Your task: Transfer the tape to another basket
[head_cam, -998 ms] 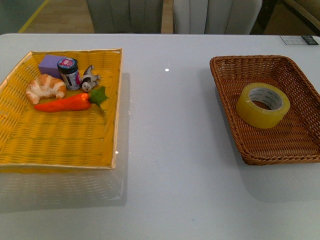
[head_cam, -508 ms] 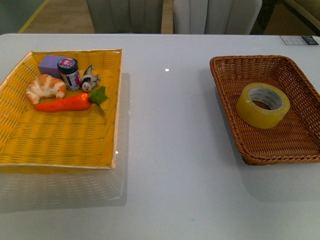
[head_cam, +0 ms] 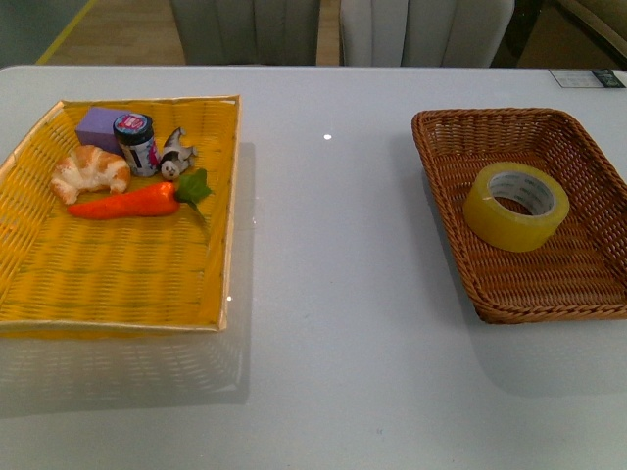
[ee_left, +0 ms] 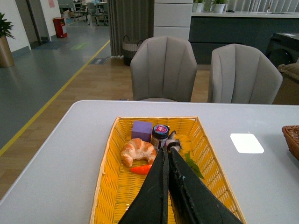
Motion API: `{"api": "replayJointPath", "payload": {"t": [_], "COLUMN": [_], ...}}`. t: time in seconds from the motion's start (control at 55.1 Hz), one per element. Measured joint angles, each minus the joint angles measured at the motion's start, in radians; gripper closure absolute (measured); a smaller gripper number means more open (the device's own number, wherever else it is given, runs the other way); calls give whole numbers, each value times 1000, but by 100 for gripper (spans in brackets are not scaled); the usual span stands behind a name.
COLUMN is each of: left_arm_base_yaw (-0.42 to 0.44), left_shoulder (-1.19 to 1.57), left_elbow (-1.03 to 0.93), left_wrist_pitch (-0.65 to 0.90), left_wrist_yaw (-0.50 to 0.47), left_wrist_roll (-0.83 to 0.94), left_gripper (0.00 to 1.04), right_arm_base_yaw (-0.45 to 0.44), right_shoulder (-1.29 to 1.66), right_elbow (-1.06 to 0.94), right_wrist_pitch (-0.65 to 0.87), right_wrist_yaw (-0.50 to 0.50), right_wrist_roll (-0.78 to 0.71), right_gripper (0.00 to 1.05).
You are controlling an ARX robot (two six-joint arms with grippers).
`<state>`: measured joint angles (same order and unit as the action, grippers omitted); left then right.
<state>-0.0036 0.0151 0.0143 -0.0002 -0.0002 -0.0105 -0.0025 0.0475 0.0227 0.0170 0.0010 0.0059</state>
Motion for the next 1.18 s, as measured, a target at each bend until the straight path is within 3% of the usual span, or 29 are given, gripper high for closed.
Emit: {"api": "replayJointPath", "payload": {"t": [0.254,0.381,0.726,1.18], "left_arm_base_yaw": [0,0,0,0], "left_shoulder": [0,0,0,0], "left_elbow": [0,0,0,0], "left_wrist_pitch": [0,0,0,0], "left_wrist_yaw": [0,0,0,0], "left_wrist_roll": [0,0,1,2], "left_gripper": [102,68,8,9], "right_arm_base_yaw": [0,0,0,0], "right_shoulder": [-41,-41,-42,-42], "right_elbow": [0,0,0,0], "right_wrist_pitch": [-14,-15,-14,-15], "right_wrist_yaw": [-1,-1,-1,-1], "right_wrist_roll": [-1,-1,-1,-1], "right_gripper": [102,69,9,9]}}
